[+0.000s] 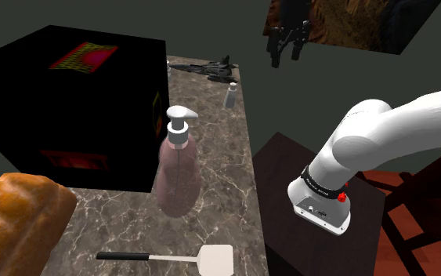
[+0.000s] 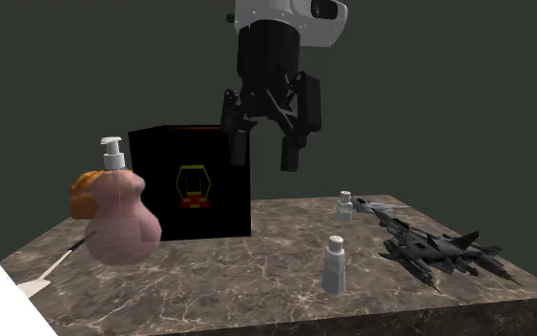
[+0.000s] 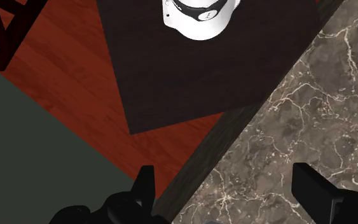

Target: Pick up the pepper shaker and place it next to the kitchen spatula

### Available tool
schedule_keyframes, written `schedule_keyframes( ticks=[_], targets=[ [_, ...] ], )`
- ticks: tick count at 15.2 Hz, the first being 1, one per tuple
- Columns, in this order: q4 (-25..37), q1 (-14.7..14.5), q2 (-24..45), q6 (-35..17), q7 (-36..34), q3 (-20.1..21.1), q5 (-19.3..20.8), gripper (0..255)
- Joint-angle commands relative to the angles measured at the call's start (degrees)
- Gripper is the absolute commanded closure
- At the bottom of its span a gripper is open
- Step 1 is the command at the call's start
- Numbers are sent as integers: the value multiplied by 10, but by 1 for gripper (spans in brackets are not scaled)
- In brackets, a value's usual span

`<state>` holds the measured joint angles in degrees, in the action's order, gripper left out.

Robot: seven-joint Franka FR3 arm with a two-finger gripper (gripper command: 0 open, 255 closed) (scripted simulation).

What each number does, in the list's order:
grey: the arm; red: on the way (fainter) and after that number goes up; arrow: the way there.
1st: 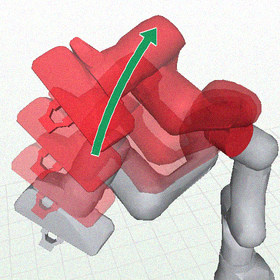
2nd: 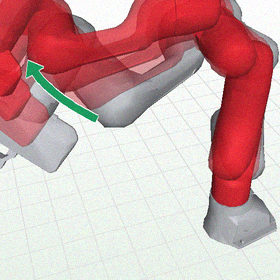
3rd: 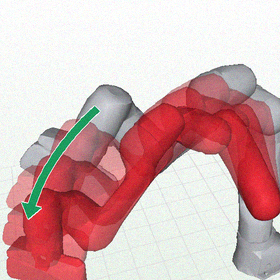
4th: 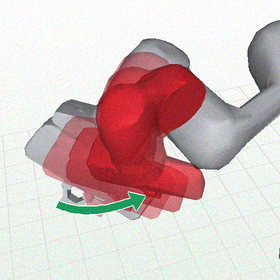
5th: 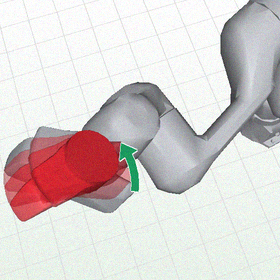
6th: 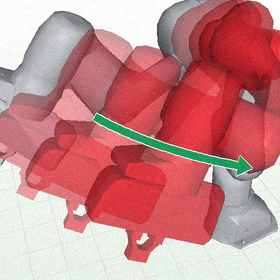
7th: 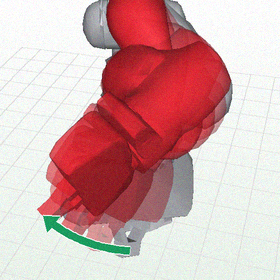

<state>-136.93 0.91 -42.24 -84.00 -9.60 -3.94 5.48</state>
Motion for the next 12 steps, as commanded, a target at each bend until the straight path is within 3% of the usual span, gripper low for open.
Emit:
schedule_keyframes(
  ticks=[1,12],
  targets=[
    [0,0,0,0,0,0,0,0],
    [17,16,199,-208,-62,-12,-9,0]
  ],
)
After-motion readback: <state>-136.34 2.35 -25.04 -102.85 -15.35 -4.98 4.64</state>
